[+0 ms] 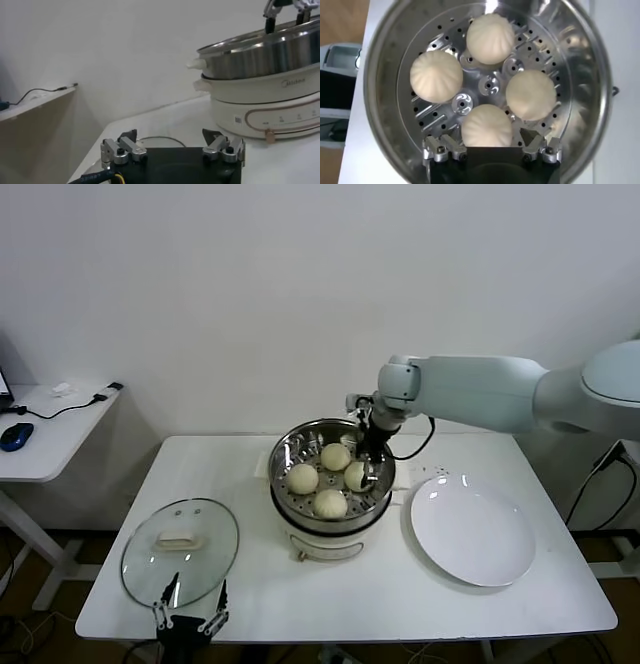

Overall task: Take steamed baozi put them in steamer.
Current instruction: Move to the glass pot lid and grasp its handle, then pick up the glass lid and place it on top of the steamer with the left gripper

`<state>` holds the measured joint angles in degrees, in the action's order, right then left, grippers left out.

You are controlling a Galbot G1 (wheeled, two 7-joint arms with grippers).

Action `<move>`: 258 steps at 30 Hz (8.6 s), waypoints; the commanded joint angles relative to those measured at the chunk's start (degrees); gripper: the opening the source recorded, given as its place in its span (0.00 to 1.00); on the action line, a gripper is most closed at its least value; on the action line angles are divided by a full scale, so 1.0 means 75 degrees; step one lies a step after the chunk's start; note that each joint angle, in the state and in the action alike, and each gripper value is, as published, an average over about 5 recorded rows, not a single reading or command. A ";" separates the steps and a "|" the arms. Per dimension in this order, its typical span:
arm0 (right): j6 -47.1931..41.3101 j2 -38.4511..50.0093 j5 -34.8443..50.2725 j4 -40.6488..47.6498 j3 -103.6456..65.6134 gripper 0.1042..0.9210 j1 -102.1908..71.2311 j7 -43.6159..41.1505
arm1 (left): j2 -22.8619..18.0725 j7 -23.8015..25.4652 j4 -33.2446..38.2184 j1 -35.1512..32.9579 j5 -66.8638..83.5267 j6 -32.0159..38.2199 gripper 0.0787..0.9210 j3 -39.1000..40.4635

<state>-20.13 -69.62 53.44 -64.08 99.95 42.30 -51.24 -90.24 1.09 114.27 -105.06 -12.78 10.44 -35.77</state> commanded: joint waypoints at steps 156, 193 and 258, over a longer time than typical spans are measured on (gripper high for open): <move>0.4409 0.0717 -0.5035 -0.2003 -1.8144 0.88 -1.4659 0.4724 | 0.3825 0.3216 0.1226 0.7072 -0.8831 -0.7392 0.09 0.5107; 0.4721 0.0697 -0.5044 -0.1746 -1.8695 0.88 -1.4928 0.4636 | 0.0056 0.2081 -0.2731 0.7627 -1.0357 -0.7329 0.09 0.6261; 0.3938 0.0607 -0.5544 -0.2013 -1.9008 0.88 -1.5128 0.4789 | 0.1452 0.2164 0.0380 0.5942 -0.9345 -0.7223 0.82 0.5904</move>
<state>13.92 -65.13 13.54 -77.19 -42.46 -70.62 -17.01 -84.59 19.75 103.09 -52.64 -88.01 -42.22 9.71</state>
